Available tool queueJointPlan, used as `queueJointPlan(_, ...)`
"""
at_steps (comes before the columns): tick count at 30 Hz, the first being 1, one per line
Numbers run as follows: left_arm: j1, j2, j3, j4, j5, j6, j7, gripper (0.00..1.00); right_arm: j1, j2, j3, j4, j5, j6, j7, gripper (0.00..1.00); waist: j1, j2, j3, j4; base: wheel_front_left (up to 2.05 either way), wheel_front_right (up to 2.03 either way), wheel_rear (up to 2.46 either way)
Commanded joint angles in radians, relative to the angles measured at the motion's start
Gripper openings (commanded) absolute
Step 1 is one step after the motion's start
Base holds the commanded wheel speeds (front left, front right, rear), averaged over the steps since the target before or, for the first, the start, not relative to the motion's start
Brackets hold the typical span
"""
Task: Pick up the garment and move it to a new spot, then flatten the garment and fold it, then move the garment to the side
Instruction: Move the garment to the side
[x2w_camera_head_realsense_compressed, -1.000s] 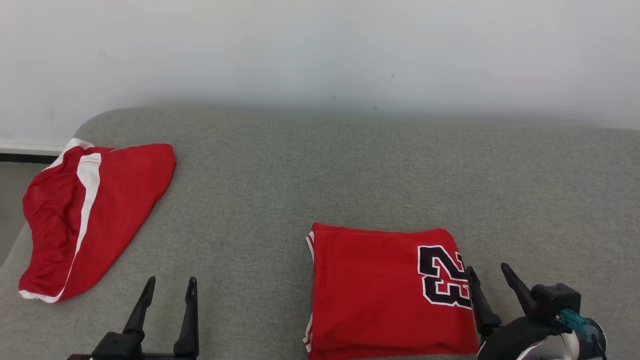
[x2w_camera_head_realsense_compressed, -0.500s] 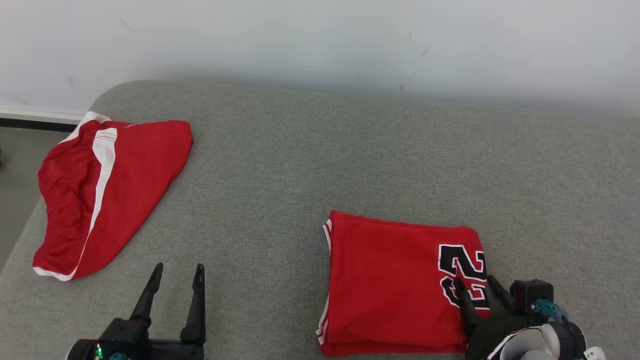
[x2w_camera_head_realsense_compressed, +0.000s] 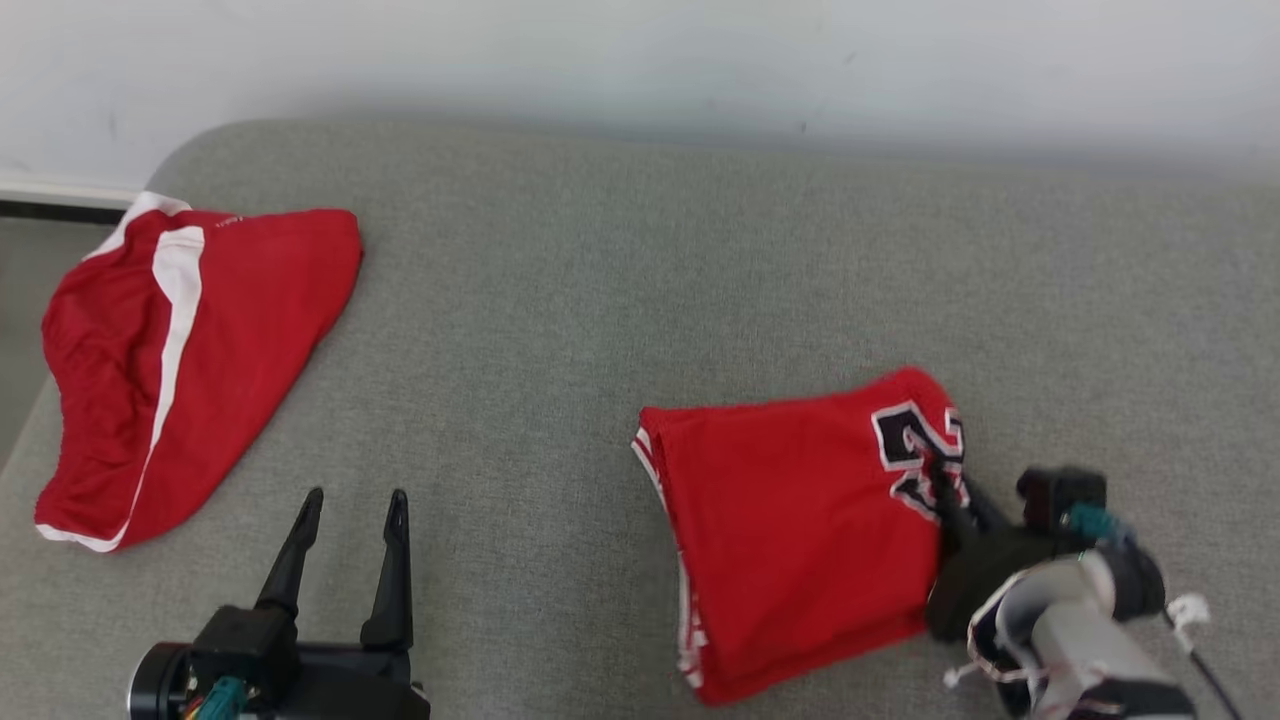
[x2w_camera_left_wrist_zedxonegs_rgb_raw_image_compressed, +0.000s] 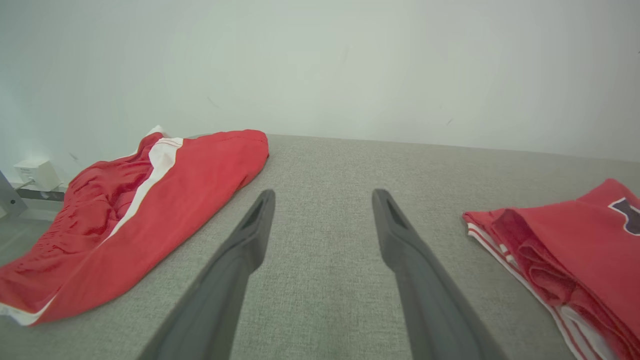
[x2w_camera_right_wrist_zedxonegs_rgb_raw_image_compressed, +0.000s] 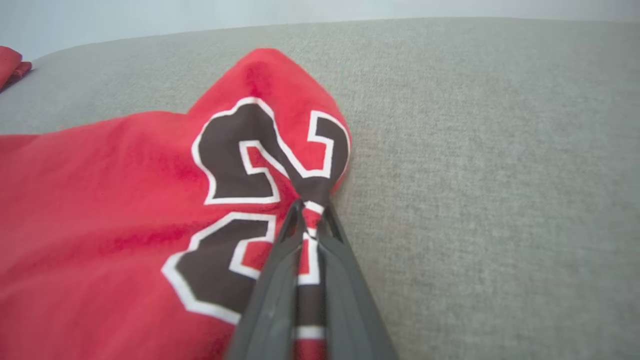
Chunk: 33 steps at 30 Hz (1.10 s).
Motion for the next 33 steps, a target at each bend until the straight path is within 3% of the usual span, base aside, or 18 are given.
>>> queueJointPlan(1,-0.022,-0.004,-0.003,-0.009,-0.002,0.002,-0.003,1.0,-0.046,-0.023,-0.001,0.008,0.002,-0.003,-0.004,0.0,-0.0001,-0.0001,0.042,-0.004,0.0,0.0,0.0)
queueJointPlan(13,-0.113,0.011,-0.029,-0.056,-0.008,0.002,-0.003,1.0,-0.345,-0.163,0.054,0.011,-0.046,-0.003,0.022,0.0,-0.0001,-0.0001,0.239,-0.076,0.0,0.0,0.0)
queueJointPlan(22,-0.201,0.089,-0.054,-0.101,-0.002,0.002,-0.003,1.0,-0.526,-0.298,0.087,0.01,-0.034,-0.003,0.017,0.0,-0.0001,-0.0001,0.376,-0.203,0.0,0.0,0.0)
queueJointPlan(33,-0.202,0.159,-0.06,-0.15,0.011,0.002,-0.003,1.0,-0.634,-0.402,0.103,0.01,-0.021,-0.003,0.041,0.0,-0.0001,-0.0001,0.453,-0.313,0.0,0.0,0.0)
